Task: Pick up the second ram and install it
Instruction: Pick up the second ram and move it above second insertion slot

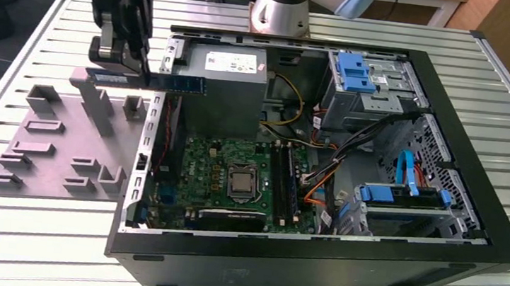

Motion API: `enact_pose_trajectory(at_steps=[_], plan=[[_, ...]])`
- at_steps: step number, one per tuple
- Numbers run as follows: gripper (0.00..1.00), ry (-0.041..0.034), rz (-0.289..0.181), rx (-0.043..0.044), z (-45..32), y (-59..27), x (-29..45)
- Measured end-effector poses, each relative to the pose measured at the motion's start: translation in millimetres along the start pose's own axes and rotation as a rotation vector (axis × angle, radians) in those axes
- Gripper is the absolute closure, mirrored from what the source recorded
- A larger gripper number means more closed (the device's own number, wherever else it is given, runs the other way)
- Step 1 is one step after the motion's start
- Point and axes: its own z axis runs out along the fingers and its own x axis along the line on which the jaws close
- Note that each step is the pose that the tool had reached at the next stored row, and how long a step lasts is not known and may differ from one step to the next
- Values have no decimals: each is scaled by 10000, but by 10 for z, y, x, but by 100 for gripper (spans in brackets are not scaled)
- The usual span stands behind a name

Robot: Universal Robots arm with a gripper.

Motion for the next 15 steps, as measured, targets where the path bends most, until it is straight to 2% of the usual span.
enact_pose_trajectory(at_steps=[15], plan=[[86, 0, 0, 0, -5, -372, -8]])
